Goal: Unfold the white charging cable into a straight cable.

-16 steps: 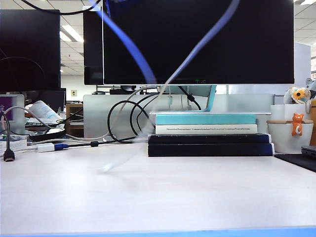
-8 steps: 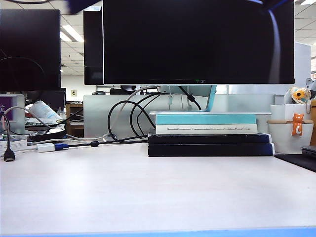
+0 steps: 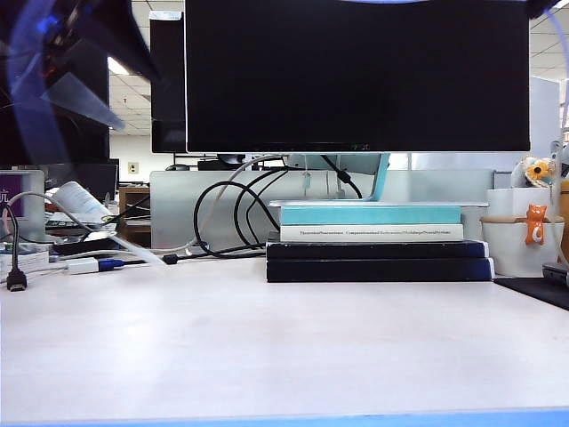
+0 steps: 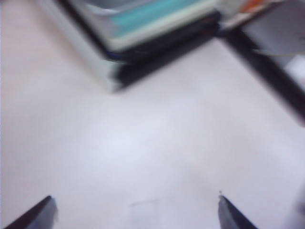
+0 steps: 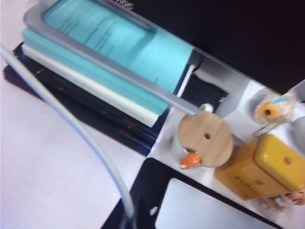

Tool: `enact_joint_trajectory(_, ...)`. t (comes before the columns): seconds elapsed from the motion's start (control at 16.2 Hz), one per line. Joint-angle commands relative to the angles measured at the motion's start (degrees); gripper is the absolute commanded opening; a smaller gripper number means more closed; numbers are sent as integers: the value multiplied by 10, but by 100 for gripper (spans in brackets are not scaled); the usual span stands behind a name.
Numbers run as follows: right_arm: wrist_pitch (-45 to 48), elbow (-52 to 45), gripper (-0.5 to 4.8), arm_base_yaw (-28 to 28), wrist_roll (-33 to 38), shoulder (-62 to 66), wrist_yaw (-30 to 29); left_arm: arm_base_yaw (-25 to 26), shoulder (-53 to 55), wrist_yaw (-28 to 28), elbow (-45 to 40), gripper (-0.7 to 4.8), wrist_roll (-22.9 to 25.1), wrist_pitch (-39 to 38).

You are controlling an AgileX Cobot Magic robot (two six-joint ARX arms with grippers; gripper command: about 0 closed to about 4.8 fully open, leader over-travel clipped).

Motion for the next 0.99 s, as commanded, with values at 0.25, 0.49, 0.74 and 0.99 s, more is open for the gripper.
enact_joint_trajectory(0.25, -56, 2, -1, 0, -14, 28, -13, 0, -21, -220, 2, 479, 30, 46)
enact_joint_trajectory(0.49, -83, 2, 0, 0, -10, 116, -26, 0, -92, -430, 7, 479, 58, 126)
enact_joint_trajectory(0.74, -66, 2, -1, 1, -7, 147, -27, 0, -97, -490, 7, 479, 101, 61)
enact_joint_trajectory(0.99, -20, 2, 1, 1, -2, 147, -74, 0, -97, -493, 6, 479, 117, 32)
